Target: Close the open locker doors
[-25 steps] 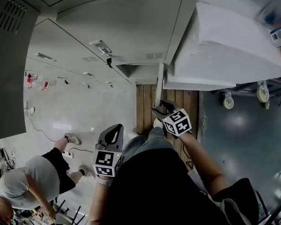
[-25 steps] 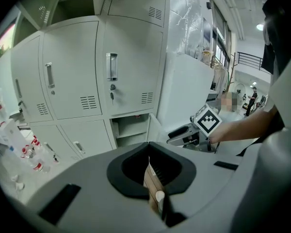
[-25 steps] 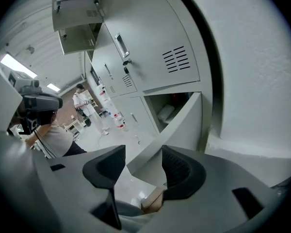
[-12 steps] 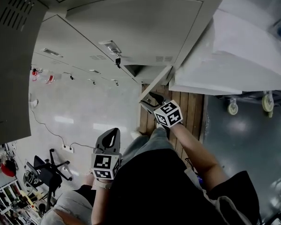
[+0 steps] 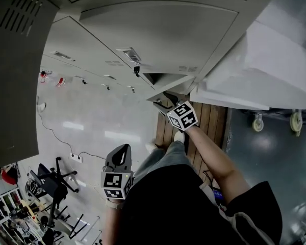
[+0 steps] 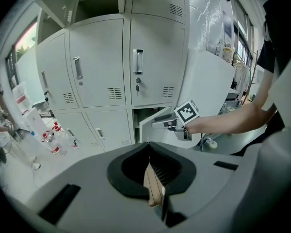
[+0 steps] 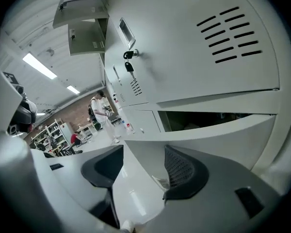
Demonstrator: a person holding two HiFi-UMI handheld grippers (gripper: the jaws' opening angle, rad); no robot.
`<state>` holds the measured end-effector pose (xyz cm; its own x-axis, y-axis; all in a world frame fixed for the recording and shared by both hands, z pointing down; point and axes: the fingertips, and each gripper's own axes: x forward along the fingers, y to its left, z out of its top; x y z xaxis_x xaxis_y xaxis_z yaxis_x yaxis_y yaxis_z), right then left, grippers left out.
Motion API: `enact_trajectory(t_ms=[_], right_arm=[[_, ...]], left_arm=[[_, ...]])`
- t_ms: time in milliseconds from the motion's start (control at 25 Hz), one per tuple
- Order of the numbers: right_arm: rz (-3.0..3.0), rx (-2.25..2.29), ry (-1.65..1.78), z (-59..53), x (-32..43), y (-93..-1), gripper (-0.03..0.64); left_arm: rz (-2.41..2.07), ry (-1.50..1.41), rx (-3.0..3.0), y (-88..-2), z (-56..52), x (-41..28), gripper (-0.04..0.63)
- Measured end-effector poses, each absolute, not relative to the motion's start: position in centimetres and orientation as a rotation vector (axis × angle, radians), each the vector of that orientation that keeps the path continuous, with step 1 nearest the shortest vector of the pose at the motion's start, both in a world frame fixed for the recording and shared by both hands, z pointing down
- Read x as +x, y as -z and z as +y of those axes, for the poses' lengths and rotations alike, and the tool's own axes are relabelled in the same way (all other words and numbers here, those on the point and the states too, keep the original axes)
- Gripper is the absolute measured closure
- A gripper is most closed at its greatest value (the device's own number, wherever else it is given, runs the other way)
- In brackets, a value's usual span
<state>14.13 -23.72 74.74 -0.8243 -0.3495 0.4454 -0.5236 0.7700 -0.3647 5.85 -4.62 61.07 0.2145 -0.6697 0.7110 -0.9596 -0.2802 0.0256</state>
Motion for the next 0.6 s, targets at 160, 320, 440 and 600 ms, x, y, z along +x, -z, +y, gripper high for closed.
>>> enact_trajectory(t_ms=[160,320,440,600], right_arm=[[-2.594,0.654,-0.633,-25.4,13.7,-75.3,0.332],[-2.571,0.665,-0.601,-27.3,13.7,-76.3,0.321],[-2.550,0.678,-0.576,-28.7,13.7,-77.2,0.311],[-2.527,0.716,-0.561,-30.2,14.0,-77.8,0.293]], left_arm=[[-1.501,-0.839,2.024,-60.8,-4.9,6.1,0.575],[-1.501,-0.850,2.012,-60.8,-4.9,6.2,0.575],[-1.502,-0.855,2.002,-61.1,-4.8,6.2,0.575],[-1.517,-0.860,1.980,-61.0,-4.8,6.0,0.575]])
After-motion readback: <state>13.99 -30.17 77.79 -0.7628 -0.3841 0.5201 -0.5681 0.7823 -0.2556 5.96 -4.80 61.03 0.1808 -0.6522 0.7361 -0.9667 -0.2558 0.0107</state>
